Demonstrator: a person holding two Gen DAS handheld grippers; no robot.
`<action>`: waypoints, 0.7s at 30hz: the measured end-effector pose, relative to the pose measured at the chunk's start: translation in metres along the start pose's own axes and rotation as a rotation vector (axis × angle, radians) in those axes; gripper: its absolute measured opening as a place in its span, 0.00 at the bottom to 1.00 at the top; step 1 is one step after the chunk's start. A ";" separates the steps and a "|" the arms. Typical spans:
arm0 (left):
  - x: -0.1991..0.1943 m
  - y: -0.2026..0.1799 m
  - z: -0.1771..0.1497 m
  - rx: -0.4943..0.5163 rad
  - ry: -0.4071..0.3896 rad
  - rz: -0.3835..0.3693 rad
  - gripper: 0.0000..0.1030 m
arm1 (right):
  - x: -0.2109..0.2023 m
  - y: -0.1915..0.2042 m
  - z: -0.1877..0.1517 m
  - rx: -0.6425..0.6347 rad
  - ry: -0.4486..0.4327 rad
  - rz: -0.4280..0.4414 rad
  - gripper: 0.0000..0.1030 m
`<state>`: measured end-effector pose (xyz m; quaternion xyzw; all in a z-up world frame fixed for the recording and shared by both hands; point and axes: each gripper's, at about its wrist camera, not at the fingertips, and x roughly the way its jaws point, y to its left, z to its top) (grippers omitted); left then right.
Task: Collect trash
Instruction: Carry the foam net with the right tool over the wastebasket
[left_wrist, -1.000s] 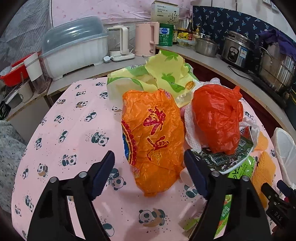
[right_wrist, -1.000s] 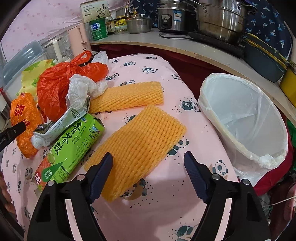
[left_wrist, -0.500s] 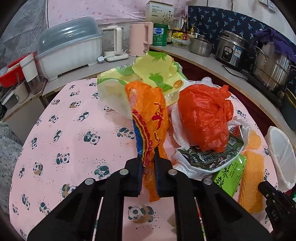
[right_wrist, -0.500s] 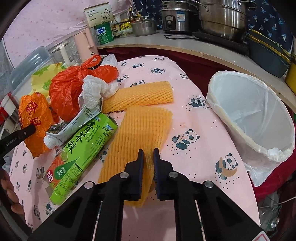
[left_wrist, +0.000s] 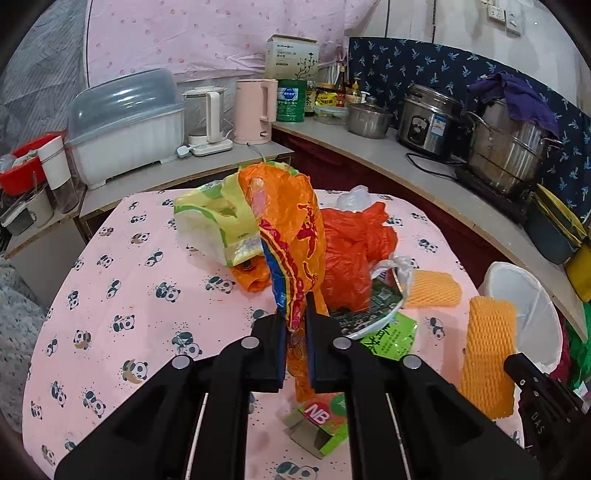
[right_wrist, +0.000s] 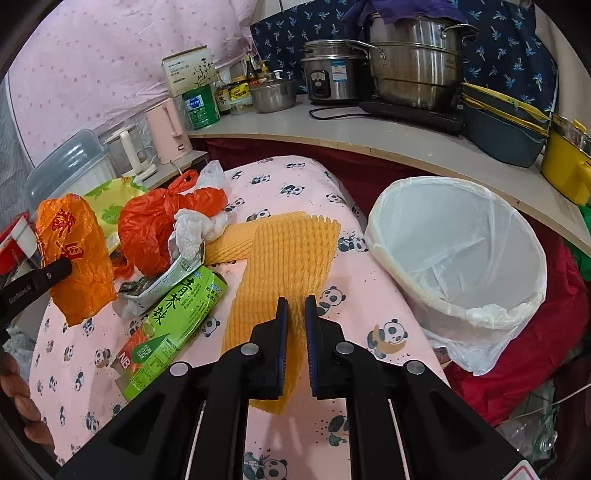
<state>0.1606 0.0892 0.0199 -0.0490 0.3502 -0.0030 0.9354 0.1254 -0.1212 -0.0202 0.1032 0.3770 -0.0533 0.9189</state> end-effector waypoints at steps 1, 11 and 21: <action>-0.003 -0.006 0.000 0.006 -0.002 -0.008 0.08 | -0.004 -0.004 0.001 0.007 -0.007 -0.003 0.09; -0.019 -0.082 0.000 0.098 -0.021 -0.103 0.08 | -0.031 -0.044 0.006 0.070 -0.060 -0.029 0.09; -0.011 -0.172 -0.012 0.219 0.016 -0.225 0.08 | -0.040 -0.111 0.007 0.176 -0.088 -0.094 0.09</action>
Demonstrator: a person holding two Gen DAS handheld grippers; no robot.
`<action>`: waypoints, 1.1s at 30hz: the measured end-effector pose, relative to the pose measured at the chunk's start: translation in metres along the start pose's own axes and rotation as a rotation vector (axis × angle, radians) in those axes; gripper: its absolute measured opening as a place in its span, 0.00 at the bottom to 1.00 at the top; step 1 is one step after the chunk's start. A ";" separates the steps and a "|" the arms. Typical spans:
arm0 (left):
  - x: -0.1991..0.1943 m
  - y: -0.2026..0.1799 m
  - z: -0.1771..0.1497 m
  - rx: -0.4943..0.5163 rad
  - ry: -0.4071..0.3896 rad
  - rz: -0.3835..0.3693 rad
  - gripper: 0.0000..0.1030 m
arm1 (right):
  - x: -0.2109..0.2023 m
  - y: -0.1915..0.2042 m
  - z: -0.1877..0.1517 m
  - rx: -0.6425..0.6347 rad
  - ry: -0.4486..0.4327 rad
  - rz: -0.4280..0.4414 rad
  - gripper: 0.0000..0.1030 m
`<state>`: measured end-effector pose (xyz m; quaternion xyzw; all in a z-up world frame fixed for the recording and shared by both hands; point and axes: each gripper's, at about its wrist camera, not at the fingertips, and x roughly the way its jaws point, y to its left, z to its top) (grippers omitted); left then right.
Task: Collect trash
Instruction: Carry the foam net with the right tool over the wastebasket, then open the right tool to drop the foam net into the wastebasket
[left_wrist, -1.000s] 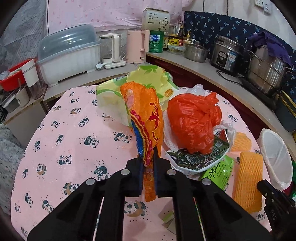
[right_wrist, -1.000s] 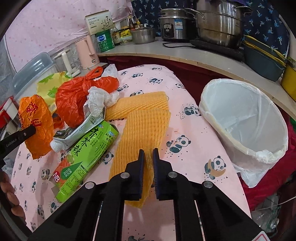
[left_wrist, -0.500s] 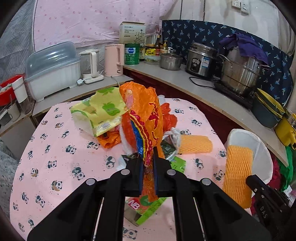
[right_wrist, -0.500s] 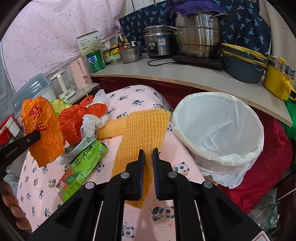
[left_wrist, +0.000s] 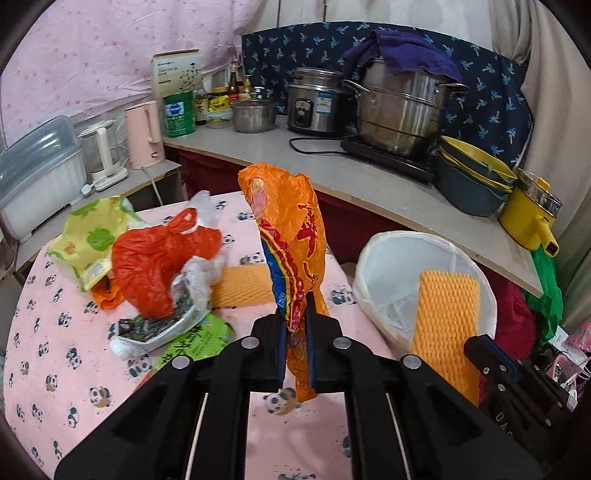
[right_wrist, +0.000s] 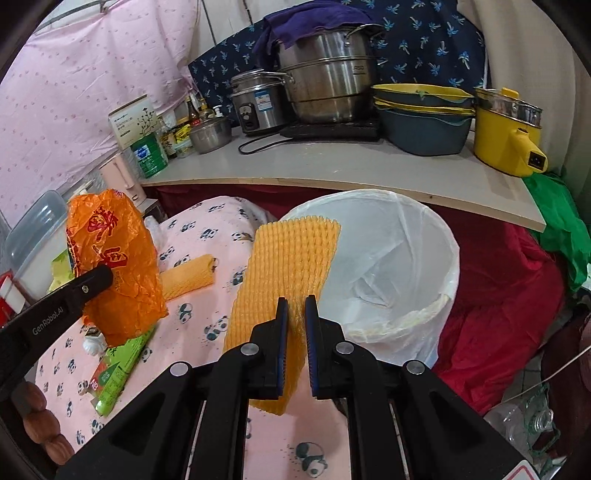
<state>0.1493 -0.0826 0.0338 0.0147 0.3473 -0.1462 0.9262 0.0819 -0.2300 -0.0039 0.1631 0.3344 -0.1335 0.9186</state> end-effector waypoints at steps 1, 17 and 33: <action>0.004 -0.008 0.000 0.012 0.006 -0.016 0.08 | 0.001 -0.007 0.001 0.012 -0.003 -0.008 0.09; 0.077 -0.095 0.015 0.108 0.108 -0.254 0.09 | 0.018 -0.091 0.019 0.164 -0.029 -0.131 0.09; 0.097 -0.078 0.011 0.084 0.082 -0.171 0.37 | 0.055 -0.088 0.035 0.144 -0.015 -0.142 0.10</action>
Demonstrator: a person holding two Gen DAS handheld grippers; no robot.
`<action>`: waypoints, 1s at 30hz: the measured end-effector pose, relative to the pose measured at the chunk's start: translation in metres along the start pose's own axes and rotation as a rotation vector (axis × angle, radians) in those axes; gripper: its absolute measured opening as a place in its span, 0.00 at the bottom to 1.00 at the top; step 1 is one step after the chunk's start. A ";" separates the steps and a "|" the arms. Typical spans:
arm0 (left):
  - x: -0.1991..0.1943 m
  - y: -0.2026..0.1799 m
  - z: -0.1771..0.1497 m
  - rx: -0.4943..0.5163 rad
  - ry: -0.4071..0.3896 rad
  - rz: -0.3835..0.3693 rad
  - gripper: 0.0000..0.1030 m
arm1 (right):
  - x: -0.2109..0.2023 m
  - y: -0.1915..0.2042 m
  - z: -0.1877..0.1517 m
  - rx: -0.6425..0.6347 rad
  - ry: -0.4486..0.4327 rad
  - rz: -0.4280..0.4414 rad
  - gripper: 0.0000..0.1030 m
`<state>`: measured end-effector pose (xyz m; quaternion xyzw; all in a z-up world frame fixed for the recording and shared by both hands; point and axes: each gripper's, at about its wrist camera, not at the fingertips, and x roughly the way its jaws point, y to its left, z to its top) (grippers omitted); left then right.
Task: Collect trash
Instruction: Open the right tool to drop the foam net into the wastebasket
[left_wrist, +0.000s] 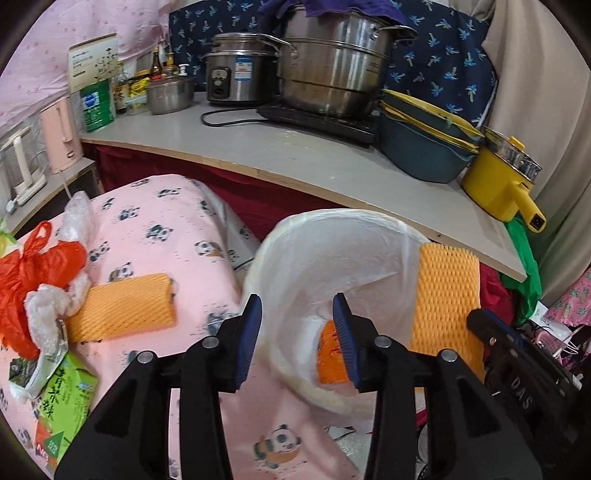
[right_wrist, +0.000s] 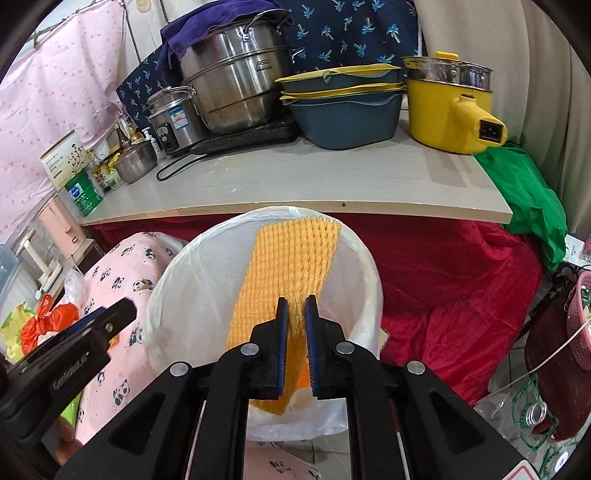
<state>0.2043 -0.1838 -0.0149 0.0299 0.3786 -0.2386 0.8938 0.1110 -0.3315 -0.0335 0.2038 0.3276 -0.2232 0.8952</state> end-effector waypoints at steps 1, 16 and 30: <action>-0.002 0.005 -0.001 -0.006 -0.003 0.006 0.37 | 0.003 0.003 0.002 -0.006 0.000 0.005 0.10; -0.041 0.069 -0.022 -0.122 -0.034 0.135 0.61 | 0.001 0.054 -0.002 -0.086 -0.016 0.044 0.38; -0.089 0.129 -0.069 -0.202 -0.001 0.232 0.70 | -0.045 0.102 -0.038 -0.165 0.015 0.137 0.43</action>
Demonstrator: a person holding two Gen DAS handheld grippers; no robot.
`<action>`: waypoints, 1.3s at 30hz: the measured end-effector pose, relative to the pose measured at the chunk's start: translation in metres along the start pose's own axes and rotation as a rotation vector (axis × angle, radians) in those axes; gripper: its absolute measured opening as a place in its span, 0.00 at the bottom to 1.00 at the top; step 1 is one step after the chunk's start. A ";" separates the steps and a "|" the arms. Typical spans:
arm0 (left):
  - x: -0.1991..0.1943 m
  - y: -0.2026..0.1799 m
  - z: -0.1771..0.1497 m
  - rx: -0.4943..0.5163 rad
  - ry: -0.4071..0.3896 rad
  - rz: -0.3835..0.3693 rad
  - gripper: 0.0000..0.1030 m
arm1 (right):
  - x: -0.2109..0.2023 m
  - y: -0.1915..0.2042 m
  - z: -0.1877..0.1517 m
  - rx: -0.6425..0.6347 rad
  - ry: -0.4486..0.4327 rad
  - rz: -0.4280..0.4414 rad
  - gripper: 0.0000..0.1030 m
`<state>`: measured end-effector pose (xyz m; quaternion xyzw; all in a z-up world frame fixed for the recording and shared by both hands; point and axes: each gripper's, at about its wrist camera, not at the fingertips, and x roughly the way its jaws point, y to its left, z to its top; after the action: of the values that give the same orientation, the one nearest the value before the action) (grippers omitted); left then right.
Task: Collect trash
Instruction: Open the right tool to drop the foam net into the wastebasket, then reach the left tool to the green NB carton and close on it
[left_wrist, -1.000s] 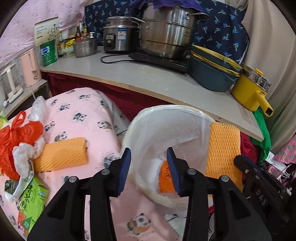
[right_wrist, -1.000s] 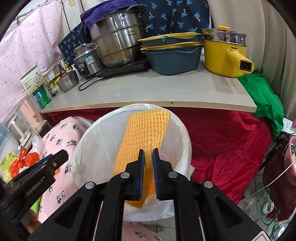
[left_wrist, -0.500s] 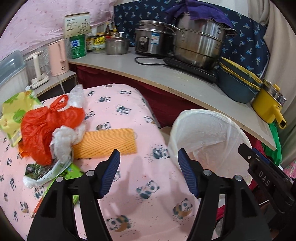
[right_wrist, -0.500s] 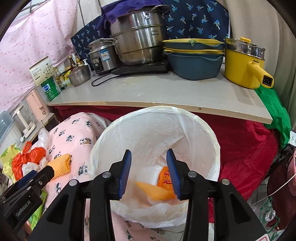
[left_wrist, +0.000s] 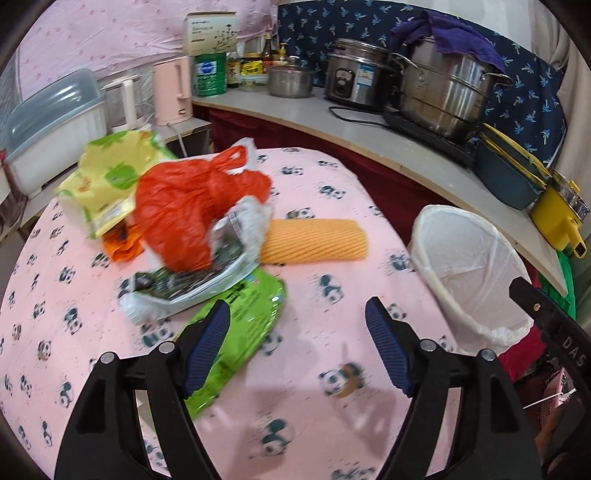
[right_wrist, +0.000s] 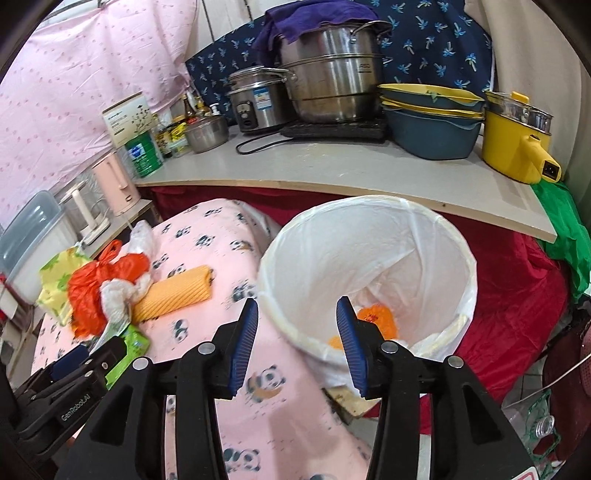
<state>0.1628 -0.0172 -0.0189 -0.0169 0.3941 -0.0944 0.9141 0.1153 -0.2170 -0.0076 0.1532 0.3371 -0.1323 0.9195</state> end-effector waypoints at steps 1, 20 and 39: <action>-0.002 0.006 -0.003 -0.005 0.003 0.004 0.73 | -0.002 0.005 -0.003 -0.008 0.003 0.008 0.43; 0.022 0.073 -0.048 0.069 0.086 0.058 0.86 | -0.006 0.075 -0.044 -0.113 0.088 0.085 0.43; 0.005 0.067 -0.055 0.029 0.104 -0.075 0.53 | 0.000 0.109 -0.059 -0.171 0.120 0.084 0.43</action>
<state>0.1370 0.0499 -0.0674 -0.0132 0.4389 -0.1351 0.8882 0.1191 -0.0951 -0.0295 0.0957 0.3949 -0.0547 0.9121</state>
